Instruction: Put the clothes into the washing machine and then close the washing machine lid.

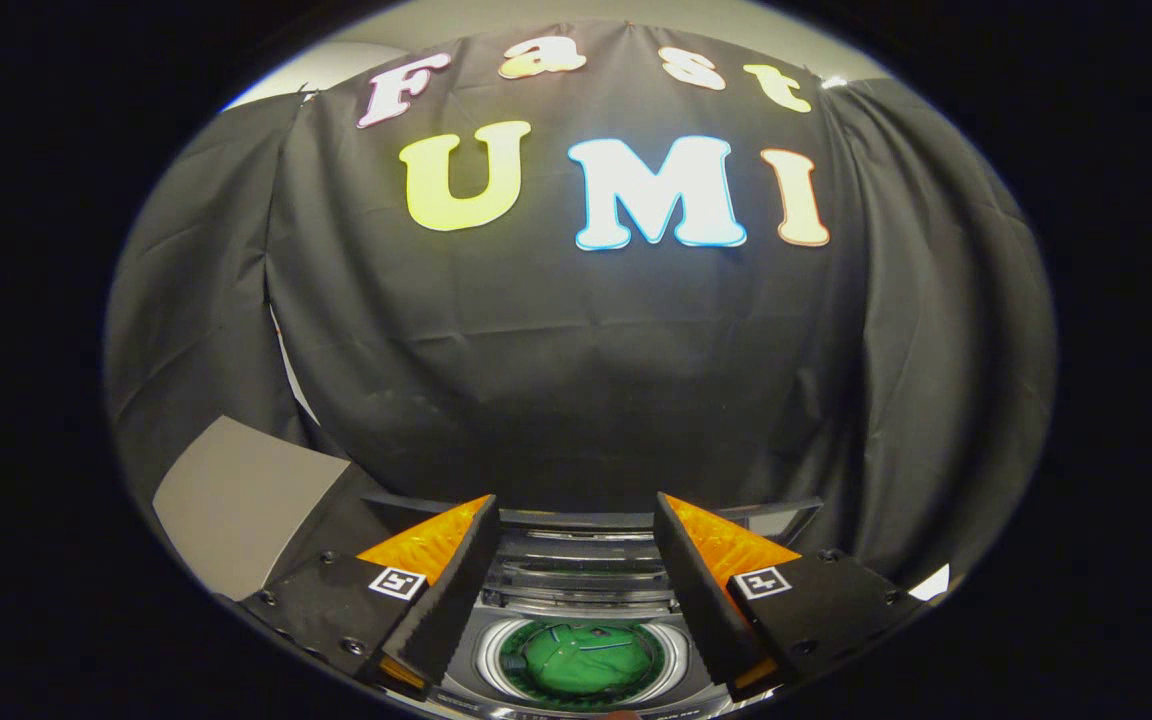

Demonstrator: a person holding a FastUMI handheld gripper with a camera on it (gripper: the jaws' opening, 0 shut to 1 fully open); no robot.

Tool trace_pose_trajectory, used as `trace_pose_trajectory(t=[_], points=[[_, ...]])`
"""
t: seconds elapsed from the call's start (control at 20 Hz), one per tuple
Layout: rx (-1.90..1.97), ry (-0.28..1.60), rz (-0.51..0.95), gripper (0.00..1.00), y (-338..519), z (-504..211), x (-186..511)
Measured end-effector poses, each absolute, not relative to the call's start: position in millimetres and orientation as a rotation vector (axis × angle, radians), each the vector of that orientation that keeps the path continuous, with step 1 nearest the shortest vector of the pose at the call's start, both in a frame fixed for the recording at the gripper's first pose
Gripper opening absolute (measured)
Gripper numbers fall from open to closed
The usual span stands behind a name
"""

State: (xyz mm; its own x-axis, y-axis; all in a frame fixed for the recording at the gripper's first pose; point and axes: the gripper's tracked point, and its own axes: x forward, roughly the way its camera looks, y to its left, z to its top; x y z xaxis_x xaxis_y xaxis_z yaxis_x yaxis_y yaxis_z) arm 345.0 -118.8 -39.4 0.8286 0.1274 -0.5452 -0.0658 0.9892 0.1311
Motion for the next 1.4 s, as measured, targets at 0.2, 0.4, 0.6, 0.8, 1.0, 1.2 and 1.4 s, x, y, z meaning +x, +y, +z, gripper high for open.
trace_pose_trajectory(t=[0.2, 0.4, 0.6, 0.8, 1.0, 1.2, 1.4], points=[[0.134, 0.678, 0.122, 0.96, -108.1, -56.9, 364.1], [0.121, 0.721, 0.113, 0.96, -105.9, -70.9, 381.9], [0.15, 0.762, 0.099, 0.96, -104.7, -83.2, 393.2], [0.137, 0.787, 0.094, 0.96, -105.0, -93.9, 401.0], [0.138, 0.84, 0.095, 0.96, -110.6, -106.1, 398.1], [0.107, 0.867, 0.115, 0.97, -109.6, -106.5, 403.7], [0.102, 0.832, 0.127, 0.98, -109.2, -106.9, 404.0]])
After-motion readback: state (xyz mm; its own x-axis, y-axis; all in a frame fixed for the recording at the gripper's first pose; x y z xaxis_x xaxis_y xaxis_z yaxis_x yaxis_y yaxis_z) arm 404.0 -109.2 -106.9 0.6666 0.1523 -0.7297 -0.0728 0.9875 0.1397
